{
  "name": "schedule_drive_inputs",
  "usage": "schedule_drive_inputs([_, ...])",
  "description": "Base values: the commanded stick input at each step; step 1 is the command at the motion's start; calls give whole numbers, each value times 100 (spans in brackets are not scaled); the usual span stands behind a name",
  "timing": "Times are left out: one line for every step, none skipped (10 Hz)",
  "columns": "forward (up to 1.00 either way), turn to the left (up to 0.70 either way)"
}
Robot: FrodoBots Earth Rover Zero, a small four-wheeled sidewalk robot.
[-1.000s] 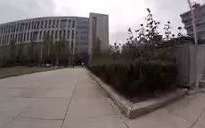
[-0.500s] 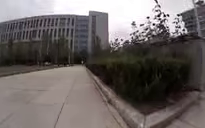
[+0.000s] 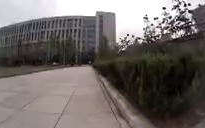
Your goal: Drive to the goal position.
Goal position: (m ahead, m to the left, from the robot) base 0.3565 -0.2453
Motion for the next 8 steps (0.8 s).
schedule_drive_inputs([70,13])
schedule_drive_inputs([70,2])
schedule_drive_inputs([70,1])
schedule_drive_inputs([70,1])
schedule_drive_inputs([70,1])
schedule_drive_inputs([70,1])
schedule_drive_inputs([70,1])
schedule_drive_inputs([70,2])
